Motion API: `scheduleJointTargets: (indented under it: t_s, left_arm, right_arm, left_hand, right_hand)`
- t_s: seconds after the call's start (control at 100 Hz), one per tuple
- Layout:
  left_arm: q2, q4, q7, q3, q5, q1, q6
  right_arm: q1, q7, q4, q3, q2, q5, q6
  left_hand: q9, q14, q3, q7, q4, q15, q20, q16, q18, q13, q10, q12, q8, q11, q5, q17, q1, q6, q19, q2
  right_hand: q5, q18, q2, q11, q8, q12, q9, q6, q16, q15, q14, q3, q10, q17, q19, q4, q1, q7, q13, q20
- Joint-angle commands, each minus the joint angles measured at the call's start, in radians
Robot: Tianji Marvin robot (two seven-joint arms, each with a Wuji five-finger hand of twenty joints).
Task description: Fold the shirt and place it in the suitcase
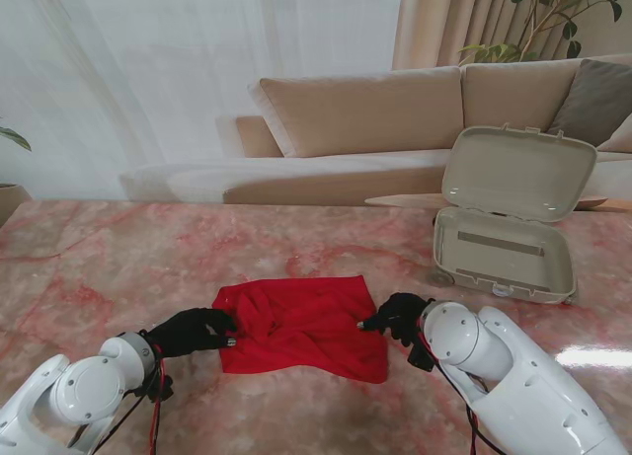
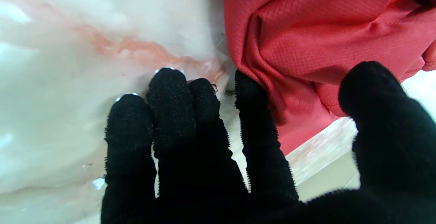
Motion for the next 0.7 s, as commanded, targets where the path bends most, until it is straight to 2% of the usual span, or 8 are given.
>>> scheduleJointTargets:
  t_s: [0.0,0.27,0.32,0.42,0.47,0.53,0.55,0.69]
  left_arm:
    - [-0.002,0.009,0.0,0.006,-0.002,0.005,0.001]
    - [-0.002,0.012,0.0,0.012,-0.008,0.002,0.004]
    - [-0.002,0.012,0.001,0.012,-0.008,0.002,0.003]
    - [-0.002,0.014,0.002,0.014,-0.009,0.001,0.003]
    - [-0.002,0.016,0.003,0.015,-0.01,0.0,0.003]
    - [-0.003,0.017,0.003,0.016,-0.011,-0.001,0.003]
    - [-0.003,0.017,0.004,0.016,-0.011,-0.001,0.003]
    - [-0.003,0.018,0.006,0.017,-0.011,-0.002,0.003]
  right_arm:
    - [-0.006,0.015,0.026,-0.017,-0.009,0.012,0.016]
    - [0.029,-0.013,0.06,-0.059,-0.021,0.06,0.051]
    - [0.034,-0.02,0.065,-0.064,-0.023,0.068,0.059]
    - [0.041,-0.029,0.072,-0.071,-0.027,0.084,0.068]
    - [0.042,-0.034,0.074,-0.072,-0.03,0.093,0.071]
    - [0.041,-0.042,0.075,-0.072,-0.033,0.104,0.075]
    - [0.041,-0.045,0.075,-0.071,-0.034,0.108,0.076]
    - [0.032,-0.059,0.071,-0.063,-0.04,0.13,0.078]
  left_hand:
    - [-0.012,0.015,-0.017,-0.012,0.018,-0.026,-0.011,-0.01,0.01,-0.015,-0.004,-0.008,-0.013,-0.009,0.007,-0.002,-0.009,-0.005,-0.011,0.045]
    - [-0.013,0.016,-0.017,-0.009,0.018,-0.027,-0.011,-0.01,0.011,-0.015,-0.003,-0.009,-0.012,-0.011,0.012,-0.003,-0.007,-0.006,-0.012,0.041]
    - [-0.013,0.015,-0.017,-0.009,0.018,-0.027,-0.012,-0.01,0.011,-0.015,-0.004,-0.009,-0.011,-0.011,0.012,-0.003,-0.008,-0.007,-0.013,0.041]
    - [-0.014,0.015,-0.017,-0.009,0.018,-0.028,-0.012,-0.01,0.013,-0.016,-0.004,-0.009,-0.012,-0.012,0.011,-0.004,-0.008,-0.006,-0.014,0.042]
    - [-0.014,0.014,-0.017,-0.01,0.018,-0.028,-0.012,-0.01,0.014,-0.016,-0.005,-0.009,-0.012,-0.012,0.01,-0.005,-0.008,-0.006,-0.014,0.043]
    - [-0.014,0.014,-0.017,-0.01,0.018,-0.029,-0.012,-0.011,0.013,-0.016,-0.005,-0.009,-0.012,-0.012,0.01,-0.005,-0.009,-0.005,-0.014,0.043]
    - [-0.014,0.013,-0.017,-0.01,0.018,-0.029,-0.012,-0.011,0.013,-0.016,-0.006,-0.009,-0.012,-0.012,0.01,-0.005,-0.008,-0.005,-0.014,0.043]
    - [-0.015,0.013,-0.018,-0.011,0.018,-0.029,-0.012,-0.011,0.013,-0.016,-0.004,-0.009,-0.012,-0.012,0.01,-0.005,-0.009,-0.005,-0.015,0.043]
  right_hand:
    - [-0.013,0.0,-0.03,-0.024,-0.032,0.025,-0.012,0.006,0.024,0.028,-0.026,-0.013,-0.001,0.014,0.04,0.045,-0.014,-0.065,0.009,0.026]
    - [-0.002,-0.001,-0.069,0.0,-0.006,0.038,-0.015,-0.01,0.022,0.039,-0.036,-0.01,-0.007,0.016,0.04,0.048,0.077,-0.019,0.009,0.024]
    - [0.001,-0.002,-0.069,0.006,0.01,0.039,-0.015,-0.014,0.021,0.042,-0.038,0.004,-0.009,0.016,0.04,0.051,0.099,0.005,0.01,0.024]
    - [-0.005,-0.001,-0.087,0.026,0.068,0.042,-0.01,-0.028,0.016,0.048,-0.042,0.102,-0.021,0.016,0.04,0.037,0.105,0.084,0.011,0.022]
    - [-0.027,-0.004,-0.102,0.036,0.07,0.044,-0.008,-0.038,0.015,0.052,-0.047,0.123,-0.029,0.016,0.04,0.001,0.125,0.141,0.014,0.021]
    - [-0.064,-0.004,-0.116,0.046,0.044,0.044,0.0,-0.059,0.012,0.056,-0.049,0.13,-0.035,0.016,0.04,-0.028,0.164,0.273,0.018,0.02]
    - [-0.077,-0.005,-0.116,0.049,0.025,0.044,0.003,-0.066,0.011,0.058,-0.05,0.126,-0.038,0.017,0.04,-0.032,0.176,0.324,0.02,0.019]
    - [-0.101,-0.006,-0.12,0.063,0.028,0.044,0.023,-0.092,0.011,0.067,-0.054,0.121,-0.046,0.025,0.043,-0.047,0.247,0.534,0.034,0.016]
